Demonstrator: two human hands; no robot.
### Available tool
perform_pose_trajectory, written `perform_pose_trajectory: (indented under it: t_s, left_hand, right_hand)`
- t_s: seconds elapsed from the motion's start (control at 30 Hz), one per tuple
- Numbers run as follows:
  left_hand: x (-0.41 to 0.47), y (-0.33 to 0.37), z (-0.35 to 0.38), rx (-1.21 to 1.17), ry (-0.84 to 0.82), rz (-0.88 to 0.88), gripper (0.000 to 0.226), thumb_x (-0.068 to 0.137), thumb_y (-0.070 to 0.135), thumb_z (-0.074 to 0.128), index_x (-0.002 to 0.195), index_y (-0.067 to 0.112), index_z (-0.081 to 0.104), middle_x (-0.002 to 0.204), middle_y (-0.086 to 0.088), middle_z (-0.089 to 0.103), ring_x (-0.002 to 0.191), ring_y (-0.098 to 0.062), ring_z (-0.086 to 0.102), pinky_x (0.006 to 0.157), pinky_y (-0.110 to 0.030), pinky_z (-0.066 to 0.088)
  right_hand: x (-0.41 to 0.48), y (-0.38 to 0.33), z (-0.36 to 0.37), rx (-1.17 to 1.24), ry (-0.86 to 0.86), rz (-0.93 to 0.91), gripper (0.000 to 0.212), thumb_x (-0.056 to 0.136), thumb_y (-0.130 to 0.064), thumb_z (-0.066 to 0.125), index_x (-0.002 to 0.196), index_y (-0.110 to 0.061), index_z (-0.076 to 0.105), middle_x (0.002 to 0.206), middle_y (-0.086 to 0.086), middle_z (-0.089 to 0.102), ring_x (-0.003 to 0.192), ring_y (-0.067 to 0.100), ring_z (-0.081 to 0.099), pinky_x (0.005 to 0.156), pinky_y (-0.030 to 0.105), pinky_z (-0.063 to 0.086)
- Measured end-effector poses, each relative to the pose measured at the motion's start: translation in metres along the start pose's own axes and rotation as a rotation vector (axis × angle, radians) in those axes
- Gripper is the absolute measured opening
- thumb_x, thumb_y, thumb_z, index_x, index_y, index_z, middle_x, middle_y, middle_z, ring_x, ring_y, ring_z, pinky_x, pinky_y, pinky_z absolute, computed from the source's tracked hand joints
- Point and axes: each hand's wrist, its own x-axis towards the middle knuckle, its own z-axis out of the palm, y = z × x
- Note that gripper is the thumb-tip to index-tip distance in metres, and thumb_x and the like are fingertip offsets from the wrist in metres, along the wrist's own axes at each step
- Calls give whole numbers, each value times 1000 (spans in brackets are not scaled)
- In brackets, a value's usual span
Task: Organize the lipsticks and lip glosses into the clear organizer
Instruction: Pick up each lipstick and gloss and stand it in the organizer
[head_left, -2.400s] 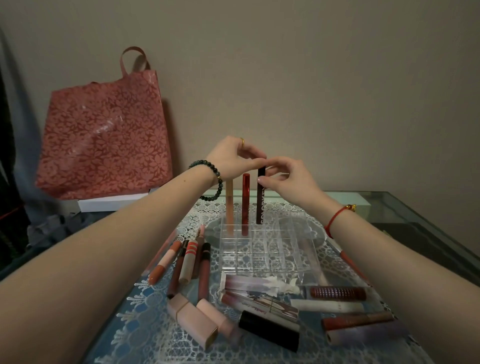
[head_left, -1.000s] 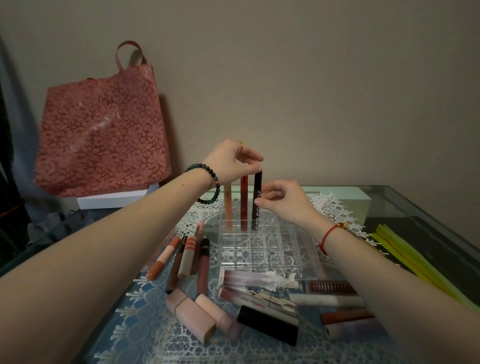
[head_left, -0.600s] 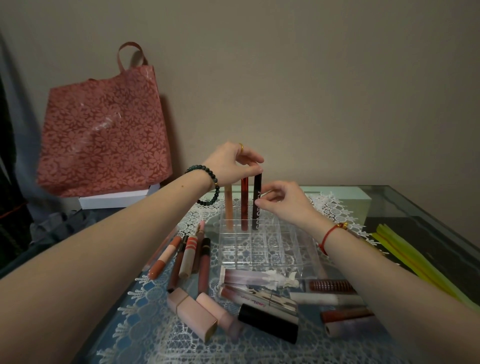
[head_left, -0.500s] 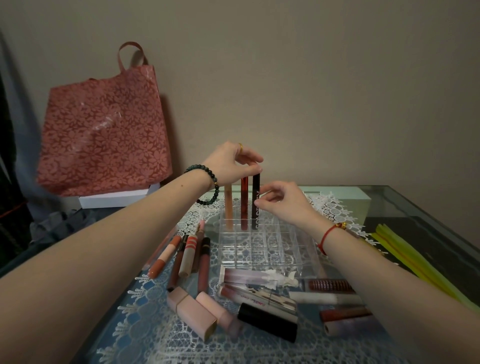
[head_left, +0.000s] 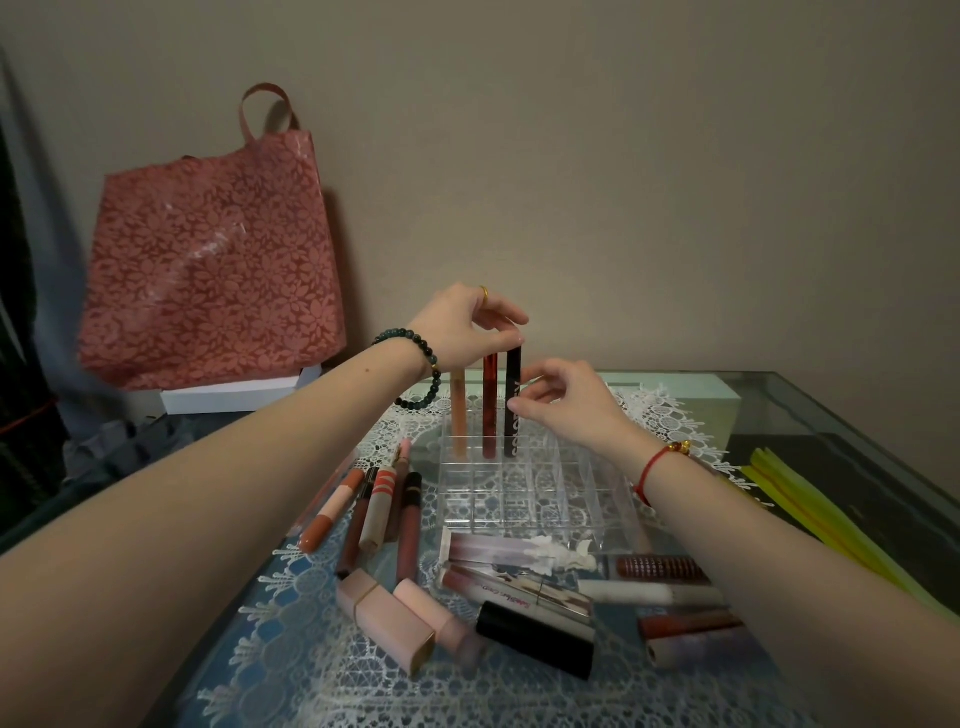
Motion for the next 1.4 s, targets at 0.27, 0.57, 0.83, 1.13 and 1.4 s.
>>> perform_pose_trajectory:
  t_s: [0.27,0.57,0.83,1.13,1.4]
  left_hand:
    - [-1,2,1,6,7,8,17,81,21,64,98,21,66,85,6,66,87,-3,60,72,0,36]
    - [-2,0,0,8,-4,16,17,82,21,64,98,21,66,89,6,66,87,-3,60,76,-6,40]
    - [-3,-2,-1,25,0,25,21,82,22,64,103,19,65,95,3,67,87,-6,58,77,-8,41]
    - [-20,-14,-13,43,138,-17,50,82,32,63,128,25,46,121,4,56,109,-12,50,88,-24,38]
    - [-65,-43,-40,-33,317,-81,51,82,31,62,129,24,42,116,7,53,108,-11,50,92,-28,40]
  right_hand:
    - [-1,1,-1,-38,18,-12,20,75,-18,72,82,-28,57,72,-8,65,72,9,63,61,16,45]
    - [-2,2,-1,-24,10,-11,20,75,-18,72,86,-27,59,71,-9,66,70,6,62,59,16,43]
    - [-5,0,-1,-26,4,-11,23,75,-18,72,95,-21,59,76,-5,65,74,10,61,68,20,48]
    - [-13,-2,-14,-39,48,-49,40,75,-23,73,110,-25,55,94,-3,64,84,14,61,73,23,50]
    - [-46,-11,-35,11,201,-154,45,74,-21,71,111,-30,47,98,-7,56,80,11,59,70,22,50]
